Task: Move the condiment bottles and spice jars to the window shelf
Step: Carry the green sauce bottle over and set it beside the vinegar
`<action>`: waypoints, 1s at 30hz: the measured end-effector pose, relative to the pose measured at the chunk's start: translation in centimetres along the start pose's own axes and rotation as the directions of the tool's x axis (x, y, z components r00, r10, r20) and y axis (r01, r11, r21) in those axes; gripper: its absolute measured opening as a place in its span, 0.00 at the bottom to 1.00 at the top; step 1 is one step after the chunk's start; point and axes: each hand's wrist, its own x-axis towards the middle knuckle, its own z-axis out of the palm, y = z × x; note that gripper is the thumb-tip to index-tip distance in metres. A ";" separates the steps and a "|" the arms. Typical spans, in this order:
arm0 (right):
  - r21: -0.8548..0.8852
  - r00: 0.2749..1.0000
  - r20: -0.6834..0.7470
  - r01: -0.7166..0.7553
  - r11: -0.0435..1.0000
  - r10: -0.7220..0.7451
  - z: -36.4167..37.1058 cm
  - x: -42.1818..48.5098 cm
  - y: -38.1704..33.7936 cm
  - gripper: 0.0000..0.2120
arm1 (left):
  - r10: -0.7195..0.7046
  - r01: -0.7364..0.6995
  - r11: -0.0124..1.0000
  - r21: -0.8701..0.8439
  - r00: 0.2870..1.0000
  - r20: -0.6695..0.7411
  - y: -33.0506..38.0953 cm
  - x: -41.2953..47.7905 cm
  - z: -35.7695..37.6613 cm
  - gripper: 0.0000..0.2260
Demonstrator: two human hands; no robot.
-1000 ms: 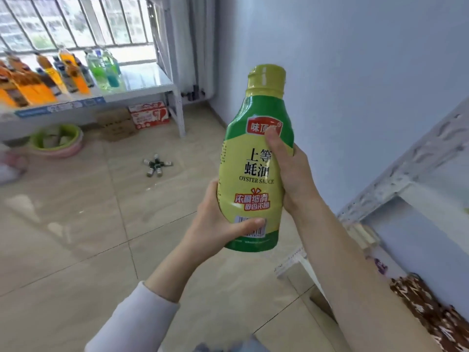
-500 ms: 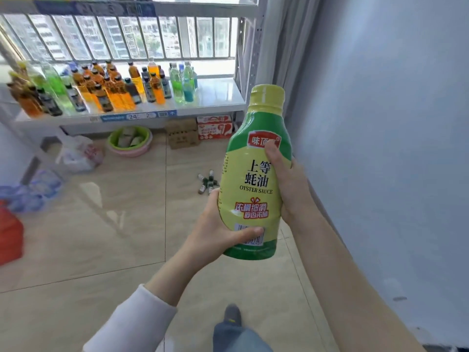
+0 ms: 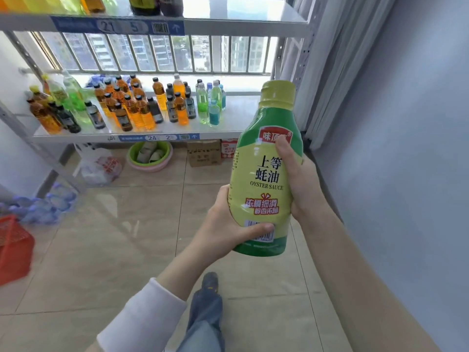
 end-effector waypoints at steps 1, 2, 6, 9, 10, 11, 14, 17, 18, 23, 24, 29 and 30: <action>-0.002 1.000 -0.008 0.005 1.000 -0.005 0.6 2.1 -0.4 0.35 | 0.010 -0.010 1.000 -0.002 1.000 -0.003 0.0 2.1 -0.7 0.38; -0.003 1.000 -0.017 0.010 1.000 -0.010 1.3 4.1 -0.8 0.36 | 0.019 -0.019 1.000 -0.007 1.000 -0.001 0.0 4.3 -1.4 0.38; -0.029 0.999 -0.018 0.036 0.999 -0.037 4.8 12.2 -3.1 0.36 | 0.035 -0.035 0.999 -0.021 0.999 0.016 0.6 12.8 -5.2 0.39; -0.052 0.999 -0.013 0.050 0.997 -0.051 7.2 18.0 -5.1 0.34 | 0.052 -0.051 0.999 -0.014 0.999 0.018 1.5 18.8 -8.1 0.39; -0.057 0.999 -0.017 0.051 0.997 -0.052 7.9 19.9 -5.6 0.34 | 0.059 -0.059 0.998 -0.010 0.998 0.014 1.8 20.8 -8.8 0.40; -0.061 0.998 -0.020 0.050 0.997 -0.051 8.4 21.7 -6.0 0.34 | 0.063 -0.063 0.998 -0.007 0.998 0.010 1.9 22.6 -9.4 0.40; -0.053 0.999 -0.029 0.043 0.998 -0.045 9.7 26.4 -6.5 0.37 | 0.063 -0.063 0.998 0.002 0.998 0.012 1.8 27.2 -10.9 0.40; -0.061 0.999 -0.006 0.040 0.997 -0.040 10.7 31.3 -6.9 0.35 | 0.057 -0.057 0.998 -0.011 0.998 0.012 1.6 31.8 -12.3 0.39; -0.066 0.999 0.001 0.041 0.997 -0.041 11.1 33.0 -7.1 0.34 | 0.060 -0.059 0.998 -0.013 0.998 0.009 1.5 33.4 -12.6 0.39; -0.075 0.996 0.051 0.078 0.994 -0.074 12.5 41.1 -9.2 0.31 | 0.083 -0.083 0.997 0.001 0.996 -0.039 2.5 41.2 -14.1 0.36; -0.074 0.994 0.066 0.088 0.993 -0.083 12.8 42.5 -9.8 0.32 | 0.092 -0.092 0.996 0.014 0.994 -0.053 3.0 42.5 -14.4 0.36; -0.018 0.981 0.138 0.143 0.990 -0.139 14.9 50.5 -13.9 0.33 | 0.144 -0.137 0.988 0.070 0.983 -0.111 6.0 50.6 -16.6 0.34; -0.019 0.978 0.152 0.151 0.988 -0.147 15.6 52.0 -14.6 0.34 | 0.140 -0.133 0.989 0.068 0.982 -0.125 6.4 52.1 -17.3 0.34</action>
